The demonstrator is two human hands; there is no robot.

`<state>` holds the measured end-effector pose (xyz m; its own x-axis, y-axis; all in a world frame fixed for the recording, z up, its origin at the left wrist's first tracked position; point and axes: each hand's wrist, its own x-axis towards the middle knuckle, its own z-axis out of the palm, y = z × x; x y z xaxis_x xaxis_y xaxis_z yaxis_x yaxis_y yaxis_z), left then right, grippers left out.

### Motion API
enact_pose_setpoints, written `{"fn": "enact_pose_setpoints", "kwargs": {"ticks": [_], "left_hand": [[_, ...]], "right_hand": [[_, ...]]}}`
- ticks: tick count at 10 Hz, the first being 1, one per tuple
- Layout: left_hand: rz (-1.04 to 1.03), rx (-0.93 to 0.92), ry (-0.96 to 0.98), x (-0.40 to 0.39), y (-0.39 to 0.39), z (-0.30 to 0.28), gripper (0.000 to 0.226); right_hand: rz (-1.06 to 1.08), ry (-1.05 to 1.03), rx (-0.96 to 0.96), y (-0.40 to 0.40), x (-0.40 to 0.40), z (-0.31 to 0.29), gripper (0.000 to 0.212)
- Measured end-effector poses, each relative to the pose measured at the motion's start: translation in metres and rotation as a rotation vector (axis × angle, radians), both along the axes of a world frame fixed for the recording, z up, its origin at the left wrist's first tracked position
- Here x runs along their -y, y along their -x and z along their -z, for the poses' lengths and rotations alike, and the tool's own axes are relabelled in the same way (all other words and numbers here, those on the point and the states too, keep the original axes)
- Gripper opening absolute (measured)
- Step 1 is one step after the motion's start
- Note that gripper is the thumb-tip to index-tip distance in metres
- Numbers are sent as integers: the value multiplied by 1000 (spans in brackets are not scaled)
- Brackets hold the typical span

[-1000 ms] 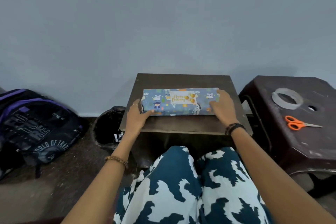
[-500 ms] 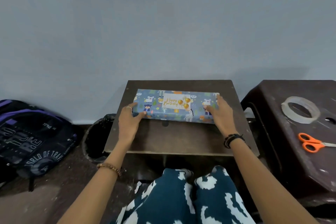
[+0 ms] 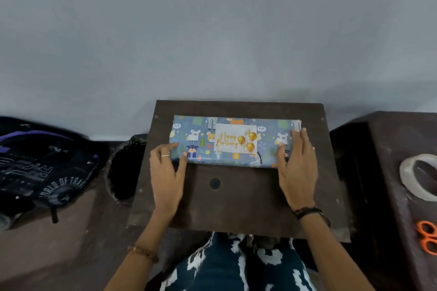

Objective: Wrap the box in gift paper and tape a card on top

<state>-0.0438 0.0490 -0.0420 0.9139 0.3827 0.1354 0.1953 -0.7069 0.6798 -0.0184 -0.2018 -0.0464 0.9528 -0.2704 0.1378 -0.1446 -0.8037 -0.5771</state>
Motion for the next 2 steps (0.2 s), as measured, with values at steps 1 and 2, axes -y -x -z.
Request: {"fn": "enact_pose_setpoints", "kwargs": {"ticks": [1, 2], "left_hand": [[25, -244, -128, 5, -4, -21, 36], [171, -462, -111, 27, -6, -71, 46]], "right_hand": [[-76, 98, -166, -3, -5, -26, 46], [-330, 95, -320, -2, -17, -77, 51]]}}
